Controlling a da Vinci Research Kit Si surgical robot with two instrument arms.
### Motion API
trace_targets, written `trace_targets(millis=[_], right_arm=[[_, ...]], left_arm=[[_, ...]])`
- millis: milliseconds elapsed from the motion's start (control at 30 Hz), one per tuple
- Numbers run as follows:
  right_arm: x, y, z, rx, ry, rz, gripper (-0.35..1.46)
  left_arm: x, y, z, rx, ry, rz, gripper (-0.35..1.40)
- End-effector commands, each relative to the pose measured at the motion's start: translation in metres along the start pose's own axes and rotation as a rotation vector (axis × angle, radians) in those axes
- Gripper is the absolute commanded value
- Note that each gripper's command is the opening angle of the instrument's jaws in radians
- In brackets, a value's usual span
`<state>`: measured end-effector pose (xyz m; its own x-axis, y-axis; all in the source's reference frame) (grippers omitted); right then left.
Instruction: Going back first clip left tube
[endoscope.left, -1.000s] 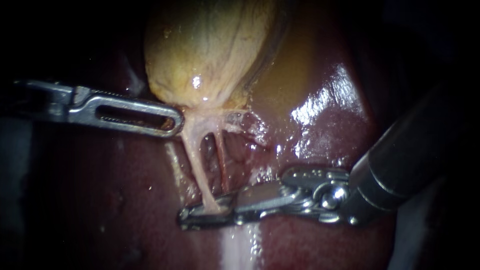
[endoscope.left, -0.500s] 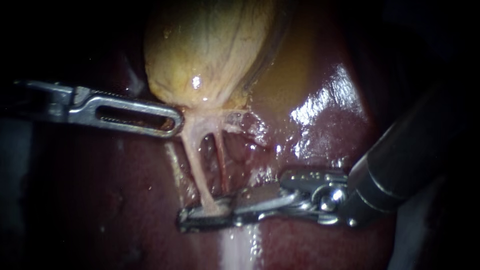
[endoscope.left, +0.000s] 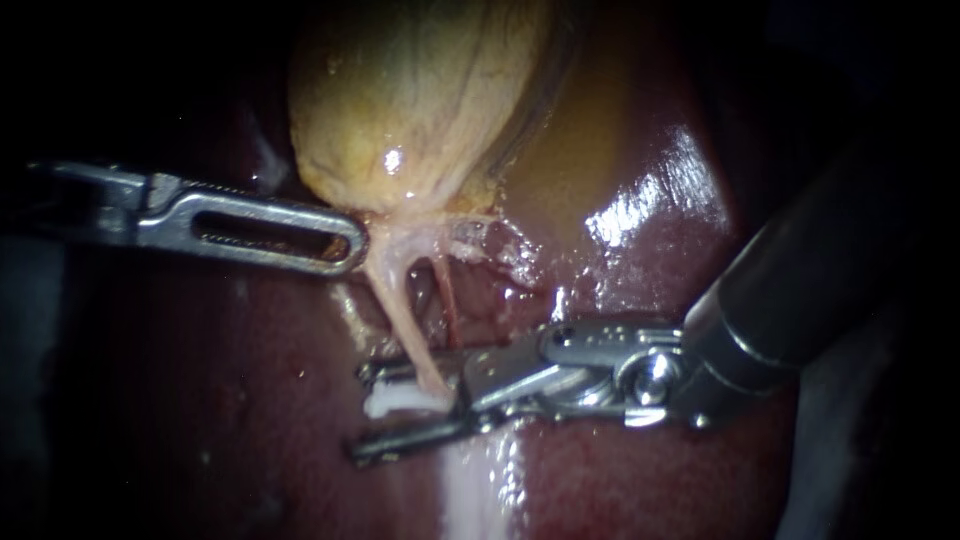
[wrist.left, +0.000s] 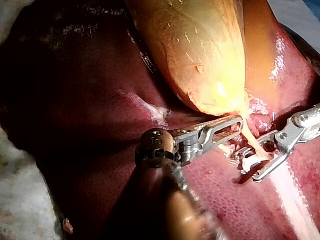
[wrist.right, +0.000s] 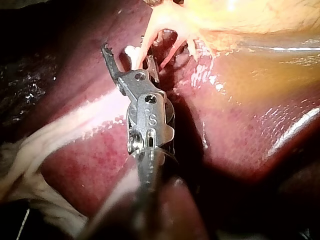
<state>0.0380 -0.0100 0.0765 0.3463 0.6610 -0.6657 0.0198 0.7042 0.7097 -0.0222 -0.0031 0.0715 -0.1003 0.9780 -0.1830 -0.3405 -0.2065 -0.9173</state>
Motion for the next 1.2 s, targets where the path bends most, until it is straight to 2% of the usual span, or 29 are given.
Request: trace_targets(millis=[33,367,833,967,1200], right_arm=[[0.0,0.0,-0.0001,-0.001,0.0,-0.002,0.49],[-0.0001,-0.0004,-0.0023,0.009,-0.001,-0.007,0.49],[0.0013,-0.0012,-0.0109,0.024,-0.001,-0.065,0.5],[0.0023,-0.0011,-0.0138,0.021,0.001,-0.105,0.5],[0.0042,-0.0009,-0.0169,-0.014,0.006,-0.144,0.5]], left_arm=[[0.0,0.0,0.0,0.0,0.0,0.0,-0.35],[0.0,0.0,-0.0001,0.0,0.0,0.0,-0.35],[-0.0002,0.0,-0.0001,0.0,0.0,0.001,-0.35],[-0.0002,0.0,-0.0001,0.001,0.0,0.001,-0.35],[-0.0002,0.0,0.0,0.001,0.001,0.001,-0.35]])
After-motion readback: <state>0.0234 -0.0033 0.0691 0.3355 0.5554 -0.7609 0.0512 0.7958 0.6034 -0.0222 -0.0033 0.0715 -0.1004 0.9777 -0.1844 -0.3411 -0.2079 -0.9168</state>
